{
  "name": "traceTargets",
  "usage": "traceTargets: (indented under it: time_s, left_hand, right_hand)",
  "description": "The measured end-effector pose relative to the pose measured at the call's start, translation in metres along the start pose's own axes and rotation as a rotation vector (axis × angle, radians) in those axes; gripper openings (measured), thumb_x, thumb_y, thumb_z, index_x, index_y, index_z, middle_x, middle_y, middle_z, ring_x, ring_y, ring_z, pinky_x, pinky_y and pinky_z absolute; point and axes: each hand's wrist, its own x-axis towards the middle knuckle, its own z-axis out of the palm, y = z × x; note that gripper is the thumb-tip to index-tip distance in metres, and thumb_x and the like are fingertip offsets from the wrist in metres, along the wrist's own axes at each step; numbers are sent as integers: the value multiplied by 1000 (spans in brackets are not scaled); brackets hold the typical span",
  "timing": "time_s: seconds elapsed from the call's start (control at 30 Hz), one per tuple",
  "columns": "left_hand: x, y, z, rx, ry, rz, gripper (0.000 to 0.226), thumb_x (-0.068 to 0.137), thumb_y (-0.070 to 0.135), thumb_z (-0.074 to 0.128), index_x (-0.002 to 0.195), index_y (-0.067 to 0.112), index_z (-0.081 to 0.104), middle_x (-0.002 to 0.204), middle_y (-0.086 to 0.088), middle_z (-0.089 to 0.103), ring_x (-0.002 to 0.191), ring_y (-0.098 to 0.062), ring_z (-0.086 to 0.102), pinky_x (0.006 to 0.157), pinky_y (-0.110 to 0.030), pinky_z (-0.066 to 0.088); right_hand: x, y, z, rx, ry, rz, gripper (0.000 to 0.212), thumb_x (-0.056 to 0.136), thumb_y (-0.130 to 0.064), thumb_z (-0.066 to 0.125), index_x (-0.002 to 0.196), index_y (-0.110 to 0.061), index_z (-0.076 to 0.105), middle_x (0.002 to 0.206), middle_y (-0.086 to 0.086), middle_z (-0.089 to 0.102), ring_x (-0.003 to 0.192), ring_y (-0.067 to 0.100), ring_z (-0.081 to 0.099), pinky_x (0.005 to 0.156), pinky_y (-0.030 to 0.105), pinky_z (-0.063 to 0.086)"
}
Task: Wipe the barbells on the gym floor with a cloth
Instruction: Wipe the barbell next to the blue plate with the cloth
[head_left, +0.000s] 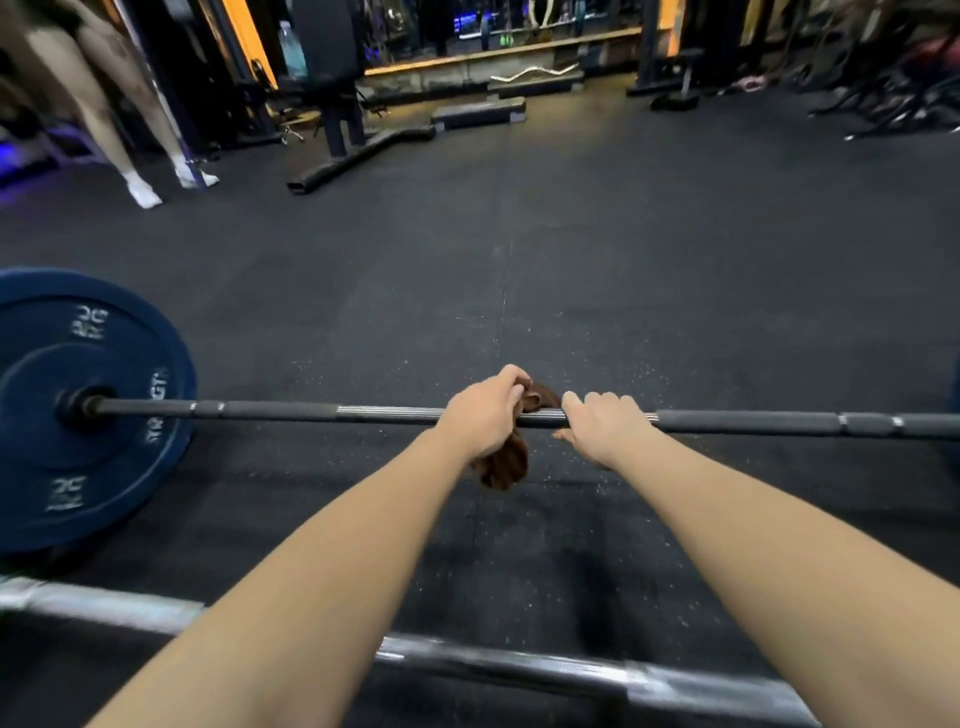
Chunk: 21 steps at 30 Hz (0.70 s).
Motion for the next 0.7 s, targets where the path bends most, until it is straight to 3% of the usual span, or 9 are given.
traceTargets:
  time_s: [0.2,0.33,0.5,0.7]
  left_hand:
    - [1,-11,-5,-50,-42,32,27,112,30,30,132,27,47,100,5,65,92,-23,57,82,-36,41]
    - [1,-48,-17,8,-14,-30,29,112,36,29,132,29,48,108,0,65,100,-31,59,90,-41,46]
    - [-3,-113,-31,84,49,-107,26,112,35,28,126,25,47,107,-8,68,96,-34,61,84,-42,44]
    - [-4,-106,-16,144,163,-150,29,111,34,26,126,24,49,116,-8,68,105,-36,60,88,-47,43]
  right_hand:
    - [-2,1,3,41,-2,6,44,104,-54,40,124,-15,43,130,11,57,119,33,53,94,43,38]
    - [-3,1,4,48,10,1,44,105,-54,40,123,-15,44,128,11,57,118,33,53,92,42,37]
    - [-2,0,7,6,50,2,42,105,-54,40,118,-14,44,123,10,59,112,33,54,82,41,31]
    - [-2,-2,10,-18,84,11,42,104,-55,40,117,-15,43,120,9,59,108,32,55,79,39,30]
